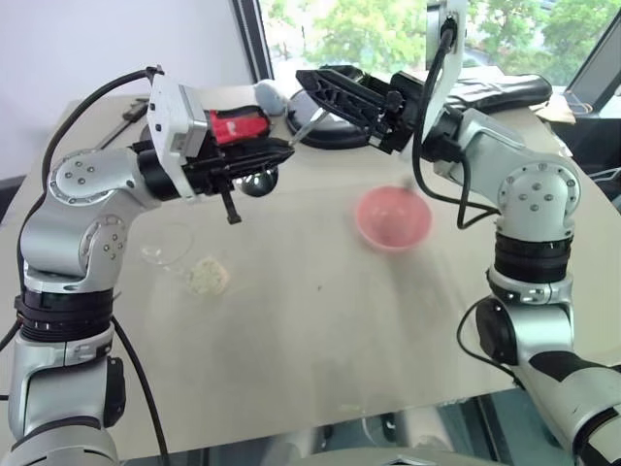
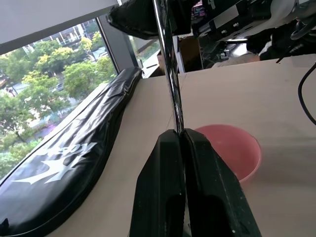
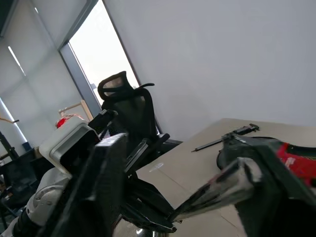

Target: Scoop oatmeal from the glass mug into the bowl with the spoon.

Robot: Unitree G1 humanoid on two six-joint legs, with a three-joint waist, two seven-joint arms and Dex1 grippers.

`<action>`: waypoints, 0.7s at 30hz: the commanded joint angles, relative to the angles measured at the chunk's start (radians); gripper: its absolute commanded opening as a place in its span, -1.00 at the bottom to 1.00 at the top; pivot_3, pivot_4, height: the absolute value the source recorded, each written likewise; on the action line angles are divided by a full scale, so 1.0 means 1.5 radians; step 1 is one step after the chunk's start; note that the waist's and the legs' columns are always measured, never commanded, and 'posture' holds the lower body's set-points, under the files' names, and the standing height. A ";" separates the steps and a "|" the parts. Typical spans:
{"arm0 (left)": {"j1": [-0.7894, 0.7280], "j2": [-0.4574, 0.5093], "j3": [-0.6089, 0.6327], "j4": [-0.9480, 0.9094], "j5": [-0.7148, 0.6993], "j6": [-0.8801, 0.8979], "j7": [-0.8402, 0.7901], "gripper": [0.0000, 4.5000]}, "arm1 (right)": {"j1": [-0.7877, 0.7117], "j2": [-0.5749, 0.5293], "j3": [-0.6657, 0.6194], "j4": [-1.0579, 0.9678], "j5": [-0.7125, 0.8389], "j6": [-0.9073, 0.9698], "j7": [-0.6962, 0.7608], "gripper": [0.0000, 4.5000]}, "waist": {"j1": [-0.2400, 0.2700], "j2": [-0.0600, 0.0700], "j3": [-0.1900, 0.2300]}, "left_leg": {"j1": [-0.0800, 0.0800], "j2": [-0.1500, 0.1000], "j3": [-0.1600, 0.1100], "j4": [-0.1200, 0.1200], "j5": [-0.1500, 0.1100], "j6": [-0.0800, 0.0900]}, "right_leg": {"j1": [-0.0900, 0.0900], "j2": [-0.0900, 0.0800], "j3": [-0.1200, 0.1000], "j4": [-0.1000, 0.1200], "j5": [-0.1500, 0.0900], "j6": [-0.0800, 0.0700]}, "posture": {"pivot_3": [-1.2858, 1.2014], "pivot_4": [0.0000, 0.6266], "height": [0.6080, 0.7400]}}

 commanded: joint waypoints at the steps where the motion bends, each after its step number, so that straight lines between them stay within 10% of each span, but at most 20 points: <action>1: -0.017 0.001 0.014 -0.011 0.005 -0.010 -0.002 -1.00 | -0.013 -0.006 -0.010 -0.023 0.010 -0.002 0.005 -0.48 | -0.001 0.000 0.000 | 0.000 0.000 0.000 0.000 0.000 0.000 | 0.000 0.000 0.000 0.000 0.000 0.000 | 0.03 -0.52 1.00; 4: -0.020 -0.003 0.020 -0.018 -0.008 0.006 0.000 -1.00 | -0.011 -0.015 -0.001 -0.024 0.001 0.002 0.017 -0.98 | -0.001 0.000 0.000 | 0.000 0.000 0.000 0.000 0.000 0.000 | 0.000 0.000 0.000 0.000 0.000 0.000 | 0.03 -0.52 1.00; 21: -0.007 0.012 0.020 -0.019 0.009 0.004 -0.022 -1.00 | -0.011 -0.011 0.005 -0.017 -0.019 -0.009 0.037 -0.98 | -0.001 0.000 0.000 | 0.000 0.000 0.000 0.001 0.000 0.000 | 0.000 0.000 0.000 0.001 0.000 0.000 | 0.03 -0.52 1.00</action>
